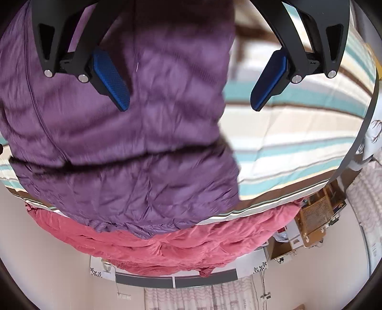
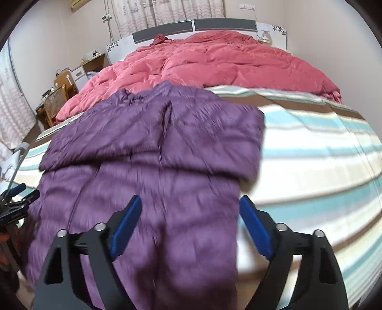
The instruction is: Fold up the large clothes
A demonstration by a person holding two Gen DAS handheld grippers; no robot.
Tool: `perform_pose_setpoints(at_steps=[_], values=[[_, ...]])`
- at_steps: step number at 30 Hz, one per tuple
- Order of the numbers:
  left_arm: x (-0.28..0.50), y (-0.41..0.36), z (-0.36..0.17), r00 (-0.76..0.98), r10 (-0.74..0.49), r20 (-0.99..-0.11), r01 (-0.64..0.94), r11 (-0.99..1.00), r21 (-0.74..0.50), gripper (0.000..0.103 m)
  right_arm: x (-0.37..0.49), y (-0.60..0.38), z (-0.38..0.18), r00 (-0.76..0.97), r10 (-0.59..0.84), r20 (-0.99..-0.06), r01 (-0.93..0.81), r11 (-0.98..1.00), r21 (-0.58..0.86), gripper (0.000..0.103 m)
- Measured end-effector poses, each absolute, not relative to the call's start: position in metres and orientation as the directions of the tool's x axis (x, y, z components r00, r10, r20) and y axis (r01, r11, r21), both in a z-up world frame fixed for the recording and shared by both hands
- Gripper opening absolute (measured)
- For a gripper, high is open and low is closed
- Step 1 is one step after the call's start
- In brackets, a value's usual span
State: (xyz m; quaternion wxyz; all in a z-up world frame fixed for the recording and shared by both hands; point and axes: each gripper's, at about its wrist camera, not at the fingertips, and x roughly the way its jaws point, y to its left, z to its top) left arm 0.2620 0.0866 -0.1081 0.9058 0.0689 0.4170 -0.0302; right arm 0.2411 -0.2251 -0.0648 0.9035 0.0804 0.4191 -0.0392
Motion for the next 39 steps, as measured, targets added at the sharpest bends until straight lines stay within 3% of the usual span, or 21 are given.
perform_pose_setpoints(at_steps=[5, 12, 19, 21, 30, 33, 34, 39], values=[[0.229, 0.110, -0.112, 0.650, 0.011, -0.760, 0.071, 0.995, 0.076, 0.099, 0.198, -0.239, -0.072, 0.630, 0.026, -0.776, 0.141, 0.979, 0.148, 0.064], [0.195, 0.142, -0.122, 0.626, -0.050, -0.778, 0.047, 0.999, -0.027, 0.078, 0.149, -0.254, -0.081, 0.614, 0.071, -0.786, 0.144, 0.969, 0.199, 0.054], [0.170, 0.154, -0.130, 0.594, -0.132, -0.794, 0.069, 0.991, -0.113, 0.063, 0.108, -0.250, -0.094, 0.562, 0.141, -0.815, 0.103, 0.966, 0.238, 0.054], [0.164, 0.156, -0.132, 0.583, -0.150, -0.799, 0.079, 0.989, -0.128, 0.056, 0.100, -0.249, -0.095, 0.553, 0.156, -0.819, 0.096, 0.964, 0.248, 0.047], [0.141, 0.154, -0.135, 0.545, -0.203, -0.814, 0.136, 0.979, -0.153, 0.037, 0.073, -0.246, -0.107, 0.498, 0.189, -0.846, 0.092, 0.959, 0.268, 0.044], [0.134, 0.152, -0.135, 0.536, -0.207, -0.818, 0.147, 0.978, -0.150, 0.034, 0.068, -0.247, -0.112, 0.486, 0.221, -0.845, 0.094, 0.949, 0.302, 0.040], [0.132, 0.152, -0.136, 0.532, -0.208, -0.821, 0.149, 0.977, -0.151, 0.034, 0.067, -0.247, -0.114, 0.483, 0.231, -0.844, 0.090, 0.946, 0.311, 0.034], [0.125, 0.150, -0.135, 0.513, -0.206, -0.833, 0.155, 0.977, -0.146, 0.034, 0.065, -0.241, -0.122, 0.459, 0.287, -0.841, 0.070, 0.932, 0.356, 0.024]])
